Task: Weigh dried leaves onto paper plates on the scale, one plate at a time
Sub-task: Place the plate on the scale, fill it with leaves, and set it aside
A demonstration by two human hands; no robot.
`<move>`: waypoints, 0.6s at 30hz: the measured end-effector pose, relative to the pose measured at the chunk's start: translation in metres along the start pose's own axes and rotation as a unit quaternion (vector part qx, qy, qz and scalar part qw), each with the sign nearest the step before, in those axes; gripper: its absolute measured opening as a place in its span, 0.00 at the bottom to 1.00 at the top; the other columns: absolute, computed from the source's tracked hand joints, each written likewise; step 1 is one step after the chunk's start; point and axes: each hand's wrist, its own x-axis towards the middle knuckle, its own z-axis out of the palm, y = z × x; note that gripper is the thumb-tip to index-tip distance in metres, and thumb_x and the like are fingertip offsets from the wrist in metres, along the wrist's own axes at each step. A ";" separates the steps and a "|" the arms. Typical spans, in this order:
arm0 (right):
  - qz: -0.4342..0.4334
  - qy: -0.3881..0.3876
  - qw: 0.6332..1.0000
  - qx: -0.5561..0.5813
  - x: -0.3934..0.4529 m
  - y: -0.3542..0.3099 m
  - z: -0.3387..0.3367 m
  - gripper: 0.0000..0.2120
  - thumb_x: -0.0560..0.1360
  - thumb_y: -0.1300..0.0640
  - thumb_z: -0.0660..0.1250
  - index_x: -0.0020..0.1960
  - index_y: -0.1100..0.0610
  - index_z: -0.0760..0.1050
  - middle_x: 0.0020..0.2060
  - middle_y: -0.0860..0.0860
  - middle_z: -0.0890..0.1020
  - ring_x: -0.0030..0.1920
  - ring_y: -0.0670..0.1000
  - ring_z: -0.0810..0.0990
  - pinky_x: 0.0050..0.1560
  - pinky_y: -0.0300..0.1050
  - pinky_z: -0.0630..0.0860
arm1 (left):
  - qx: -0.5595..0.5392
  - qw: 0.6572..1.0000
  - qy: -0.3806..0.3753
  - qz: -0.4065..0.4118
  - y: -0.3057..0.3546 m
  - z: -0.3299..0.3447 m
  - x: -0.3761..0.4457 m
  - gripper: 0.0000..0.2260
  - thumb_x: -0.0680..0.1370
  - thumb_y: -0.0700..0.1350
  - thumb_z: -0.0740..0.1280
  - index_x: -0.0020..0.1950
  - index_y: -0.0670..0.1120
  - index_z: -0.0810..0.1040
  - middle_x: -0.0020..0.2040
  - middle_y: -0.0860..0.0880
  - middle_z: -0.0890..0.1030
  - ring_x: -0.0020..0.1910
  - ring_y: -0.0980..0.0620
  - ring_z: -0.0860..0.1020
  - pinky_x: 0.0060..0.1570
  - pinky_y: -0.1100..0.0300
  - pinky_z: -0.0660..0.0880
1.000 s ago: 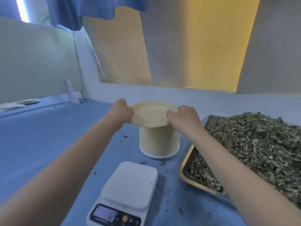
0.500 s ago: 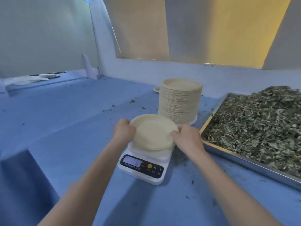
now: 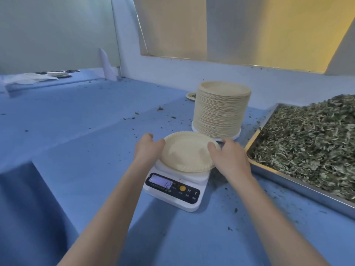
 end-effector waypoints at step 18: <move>-0.161 -0.222 0.959 -0.066 -0.010 -0.015 -0.032 0.48 0.59 0.29 0.70 0.74 0.44 0.59 0.75 0.46 0.53 0.75 0.49 0.47 0.74 0.56 0.49 | -0.156 0.985 0.074 0.008 -0.030 -0.010 -0.021 0.20 0.71 0.52 0.69 0.60 0.49 0.71 0.50 0.52 0.81 0.43 0.54 0.82 0.54 0.49 0.77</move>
